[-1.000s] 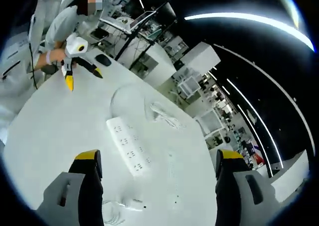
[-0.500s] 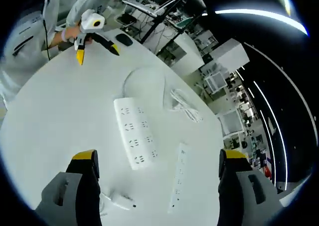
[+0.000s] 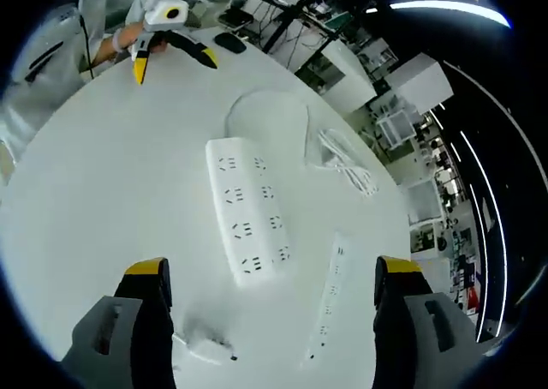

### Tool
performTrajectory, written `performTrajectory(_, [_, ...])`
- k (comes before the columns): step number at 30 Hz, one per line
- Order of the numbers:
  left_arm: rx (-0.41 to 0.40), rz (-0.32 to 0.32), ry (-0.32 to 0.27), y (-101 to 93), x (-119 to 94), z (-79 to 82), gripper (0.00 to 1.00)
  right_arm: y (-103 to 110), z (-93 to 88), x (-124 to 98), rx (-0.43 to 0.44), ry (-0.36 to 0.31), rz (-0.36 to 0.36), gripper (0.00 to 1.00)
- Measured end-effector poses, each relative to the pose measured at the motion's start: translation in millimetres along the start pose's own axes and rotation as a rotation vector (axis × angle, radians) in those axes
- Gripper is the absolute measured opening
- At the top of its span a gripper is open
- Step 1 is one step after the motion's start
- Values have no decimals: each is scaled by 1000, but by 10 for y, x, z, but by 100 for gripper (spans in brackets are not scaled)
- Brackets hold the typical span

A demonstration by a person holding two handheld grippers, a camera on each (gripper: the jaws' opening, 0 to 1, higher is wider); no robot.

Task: Straighten the power strip on the desk, plug the charger into it

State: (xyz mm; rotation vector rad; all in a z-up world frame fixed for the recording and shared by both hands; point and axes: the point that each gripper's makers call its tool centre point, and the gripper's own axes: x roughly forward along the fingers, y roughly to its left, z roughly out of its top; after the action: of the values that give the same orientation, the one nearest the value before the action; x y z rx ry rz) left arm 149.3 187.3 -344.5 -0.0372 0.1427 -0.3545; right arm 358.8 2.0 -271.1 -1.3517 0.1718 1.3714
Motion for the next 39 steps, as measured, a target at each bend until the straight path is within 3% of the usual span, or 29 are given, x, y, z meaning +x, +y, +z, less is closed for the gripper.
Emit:
performTrajectory(10, [0, -7, 3, -14, 20, -8, 93, -13, -99, 211, -32, 49, 45, 97])
performTrajectory(20, [-4, -13, 4, -32, 26, -20, 93, -8, -72, 448, -50, 58, 103, 96])
performTrajectory(30, [-11, -14, 6, -14, 34, -55, 93, 12, -197, 619, -53, 96, 143, 94])
performTrajectory(39, [-12, -27, 15, -36, 62, -75, 93, 99, -332, 766, -38, 151, 242, 92])
